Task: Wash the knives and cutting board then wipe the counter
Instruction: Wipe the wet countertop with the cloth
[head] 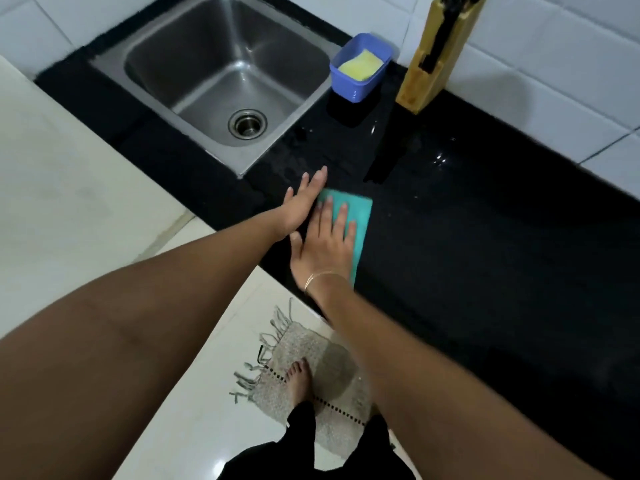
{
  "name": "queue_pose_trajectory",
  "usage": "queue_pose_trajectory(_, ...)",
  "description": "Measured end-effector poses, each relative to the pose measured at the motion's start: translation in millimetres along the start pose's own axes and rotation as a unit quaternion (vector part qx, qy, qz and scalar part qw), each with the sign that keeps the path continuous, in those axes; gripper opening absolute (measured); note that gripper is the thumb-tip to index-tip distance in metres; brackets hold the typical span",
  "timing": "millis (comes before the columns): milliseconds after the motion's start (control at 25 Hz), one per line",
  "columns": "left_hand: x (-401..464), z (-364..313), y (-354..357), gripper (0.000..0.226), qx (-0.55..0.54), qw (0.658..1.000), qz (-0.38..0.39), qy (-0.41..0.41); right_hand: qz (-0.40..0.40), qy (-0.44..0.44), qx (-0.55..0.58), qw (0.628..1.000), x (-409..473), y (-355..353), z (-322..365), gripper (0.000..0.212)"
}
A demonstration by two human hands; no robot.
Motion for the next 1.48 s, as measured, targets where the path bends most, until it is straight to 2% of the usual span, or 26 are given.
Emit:
queue_pose_trajectory(80,-8,-3,-27,0.055,-0.061,0.993,-0.094,0.021,-0.007,-0.028,-0.005,1.000,39,-9,11,0.072)
queue_pose_trajectory(200,-34,-1,-67,0.055,0.115,0.985,-0.122,0.048,-0.022,0.006,0.005,1.000,53,-12,-7,0.070)
queue_pose_trajectory(280,-47,11,-80,0.057,0.154,0.980,-0.125,0.033,-0.029,0.056,0.015,0.998,34,-9,-16,0.072)
queue_pose_trajectory(440,-59,32,-83,0.063,0.054,0.983,-0.165,-0.057,-0.021,0.089,0.023,0.996,-22,6,5,0.075)
queue_pose_trajectory(480,-58,34,-86,0.064,0.026,0.981,-0.183,-0.062,-0.018,0.073,0.023,0.997,-23,8,17,0.075)
queue_pose_trajectory(560,-56,36,-95,0.066,-0.013,0.975,-0.212,-0.058,-0.013,-0.024,-0.005,1.000,-5,8,50,0.073)
queue_pose_trajectory(640,-51,38,-98,0.068,-0.024,0.971,-0.227,-0.064,-0.002,-0.120,-0.033,0.992,18,3,77,0.069)
queue_pose_trajectory(680,-47,38,-97,0.069,-0.014,0.970,-0.231,-0.073,0.001,-0.140,-0.039,0.989,26,1,80,0.068)
queue_pose_trajectory(760,-38,31,-90,0.071,0.063,0.969,-0.223,-0.087,0.004,-0.160,-0.036,0.986,24,1,67,0.066)
queue_pose_trajectory(880,-19,15,-62,0.072,0.249,0.953,-0.155,-0.071,-0.002,-0.186,-0.044,0.982,-2,0,18,0.066)
queue_pose_trajectory(960,-1,6,-36,0.071,0.338,0.937,-0.083,-0.029,-0.003,-0.144,-0.046,0.988,-3,-3,-37,0.067)
queue_pose_trajectory(1040,18,-1,-16,0.074,0.385,0.923,-0.020,-0.002,-0.010,-0.045,-0.039,0.998,9,-11,-102,0.064)
queue_pose_trajectory(1160,39,-4,-5,0.082,0.401,0.916,0.007,-0.015,-0.015,0.116,-0.016,0.993,37,-24,-182,0.061)
queue_pose_trajectory(1320,46,1,-6,0.092,0.450,0.893,0.011,-0.025,-0.019,0.201,0.018,0.979,110,-41,-195,0.062)
queue_pose_trajectory(1480,56,9,-11,0.097,0.436,0.896,0.049,-0.073,-0.022,0.207,0.010,0.978,189,-58,-174,0.067)
Point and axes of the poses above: each hand's wrist, its own x-axis towards the middle knuckle, its own y-axis out of the palm, z = x × y, the point moved 6 cm from there along x, towards the middle knuckle, and after that the axes turned 15 degrees about y, right-handed, at the moved point
